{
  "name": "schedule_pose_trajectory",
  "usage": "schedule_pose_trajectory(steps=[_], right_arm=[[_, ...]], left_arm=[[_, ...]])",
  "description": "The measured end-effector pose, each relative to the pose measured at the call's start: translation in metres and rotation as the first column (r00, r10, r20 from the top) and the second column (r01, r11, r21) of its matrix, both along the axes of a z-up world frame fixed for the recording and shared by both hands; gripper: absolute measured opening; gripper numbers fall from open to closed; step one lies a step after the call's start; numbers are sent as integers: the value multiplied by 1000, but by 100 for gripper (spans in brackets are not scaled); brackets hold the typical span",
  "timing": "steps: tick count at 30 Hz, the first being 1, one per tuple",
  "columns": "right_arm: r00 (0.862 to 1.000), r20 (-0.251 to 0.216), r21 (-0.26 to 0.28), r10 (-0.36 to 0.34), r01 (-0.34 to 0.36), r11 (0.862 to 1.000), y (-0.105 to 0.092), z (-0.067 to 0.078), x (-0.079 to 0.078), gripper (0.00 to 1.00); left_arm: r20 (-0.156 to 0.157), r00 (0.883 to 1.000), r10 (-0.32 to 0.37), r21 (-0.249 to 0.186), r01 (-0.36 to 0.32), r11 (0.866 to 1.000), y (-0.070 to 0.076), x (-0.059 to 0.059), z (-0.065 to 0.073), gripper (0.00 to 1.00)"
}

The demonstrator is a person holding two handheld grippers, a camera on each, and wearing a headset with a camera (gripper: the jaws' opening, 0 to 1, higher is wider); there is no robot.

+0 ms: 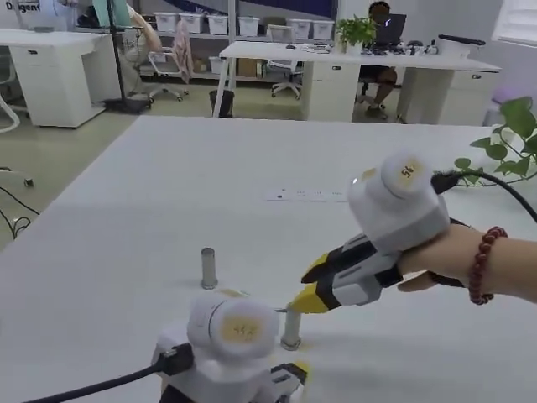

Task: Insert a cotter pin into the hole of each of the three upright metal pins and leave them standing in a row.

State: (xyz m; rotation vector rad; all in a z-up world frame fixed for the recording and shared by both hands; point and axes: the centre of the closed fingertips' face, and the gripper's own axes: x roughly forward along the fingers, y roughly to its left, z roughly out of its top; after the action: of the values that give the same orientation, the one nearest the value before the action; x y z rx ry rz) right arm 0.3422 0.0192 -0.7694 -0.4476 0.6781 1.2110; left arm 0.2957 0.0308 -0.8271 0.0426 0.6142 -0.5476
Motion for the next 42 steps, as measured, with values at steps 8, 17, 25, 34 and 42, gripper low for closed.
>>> schedule_pose_trajectory(steps=[8, 17, 25, 34, 42], right_arm=[[1000, 27, -9, 2, -1, 1000, 11, 6, 7, 30], [998, -2, 58, -58, 58, 997, 34, 6, 23, 31], [997, 47, 63, -58, 55, 996, 55, 2, 37, 33], [995, 71, 88, -65, 59, 994, 79, -6, 56, 34], [995, 69, 109, -77, 69, 992, 101, -18, 72, 33]], left_arm=[[7, 1000, -19, -15, 20, 1000, 28, -16, 5, 44], [57, 998, 21, 6, -22, 1000, 60, -8, 17, 54], [79, 997, 24, -26, -22, 999, 66, -6, 25, 67], [110, 994, 8, -27, -5, 1000, 74, 0, 35, 81], [122, 993, 8, -51, -2, 999, 80, 6, 40, 92]])
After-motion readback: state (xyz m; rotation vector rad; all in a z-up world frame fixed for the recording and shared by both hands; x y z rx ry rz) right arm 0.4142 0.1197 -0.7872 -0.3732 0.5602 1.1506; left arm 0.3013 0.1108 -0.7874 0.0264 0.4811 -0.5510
